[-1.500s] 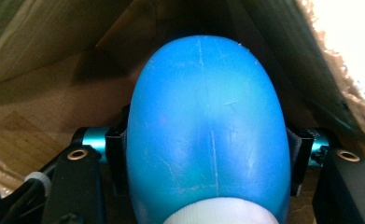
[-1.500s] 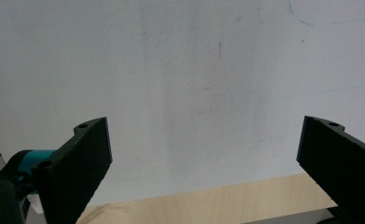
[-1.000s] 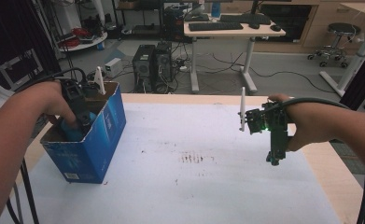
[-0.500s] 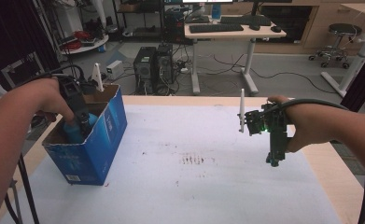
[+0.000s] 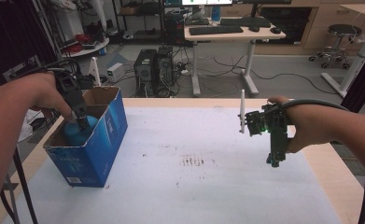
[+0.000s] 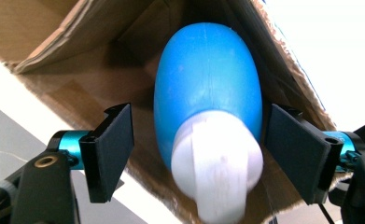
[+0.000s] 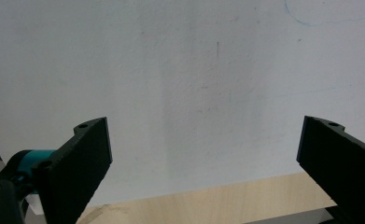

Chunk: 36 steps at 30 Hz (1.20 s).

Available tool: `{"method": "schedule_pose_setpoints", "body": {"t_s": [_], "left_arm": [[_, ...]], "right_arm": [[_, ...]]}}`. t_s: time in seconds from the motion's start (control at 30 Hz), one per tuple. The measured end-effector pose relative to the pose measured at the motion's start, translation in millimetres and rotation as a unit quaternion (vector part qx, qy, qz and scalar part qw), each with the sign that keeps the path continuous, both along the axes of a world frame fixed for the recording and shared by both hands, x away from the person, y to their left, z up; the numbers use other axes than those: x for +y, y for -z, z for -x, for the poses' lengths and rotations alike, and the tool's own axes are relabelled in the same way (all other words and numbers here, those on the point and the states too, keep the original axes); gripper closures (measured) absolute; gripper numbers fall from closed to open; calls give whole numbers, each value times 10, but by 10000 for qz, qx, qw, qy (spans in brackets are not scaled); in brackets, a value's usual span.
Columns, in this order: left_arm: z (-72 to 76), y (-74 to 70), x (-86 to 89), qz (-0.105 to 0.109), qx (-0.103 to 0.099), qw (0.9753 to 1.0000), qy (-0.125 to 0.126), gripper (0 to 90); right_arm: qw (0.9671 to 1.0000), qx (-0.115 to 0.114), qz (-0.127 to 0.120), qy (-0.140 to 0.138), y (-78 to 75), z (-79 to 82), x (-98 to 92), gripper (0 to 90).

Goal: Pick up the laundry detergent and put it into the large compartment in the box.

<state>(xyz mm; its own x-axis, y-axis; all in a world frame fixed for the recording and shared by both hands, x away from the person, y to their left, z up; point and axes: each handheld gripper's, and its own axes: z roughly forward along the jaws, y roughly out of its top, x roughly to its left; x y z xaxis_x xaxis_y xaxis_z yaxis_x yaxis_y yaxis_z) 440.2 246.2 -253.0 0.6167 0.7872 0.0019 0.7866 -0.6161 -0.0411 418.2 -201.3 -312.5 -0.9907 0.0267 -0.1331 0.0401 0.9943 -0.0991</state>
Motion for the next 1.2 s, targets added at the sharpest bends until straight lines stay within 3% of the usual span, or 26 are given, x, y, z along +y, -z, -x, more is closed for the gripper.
{"method": "schedule_pose_setpoints", "body": {"t_s": [0.37,0.6,0.77,1.07,1.13,1.2], "left_arm": [[83,-282,-110,140,-13,9999,100,154],[150,-468,-333,350,-160,9981,474,117],[174,-496,-488,294,-196,9965,753,92],[237,-468,-806,295,-118,9896,1405,60],[254,-449,-882,267,-128,9873,1563,22],[265,-423,-956,327,-8,9844,1728,21]], "right_arm": [[10000,7,-28,9,-9,10,16,22],[10000,22,-15,-13,-16,14,2,22],[10000,23,-4,-27,-19,22,15,22],[10000,31,-3,-30,-17,16,30,22],[10000,40,10,-28,-14,14,35,22],[10000,34,8,-19,-11,13,43,22]]}}
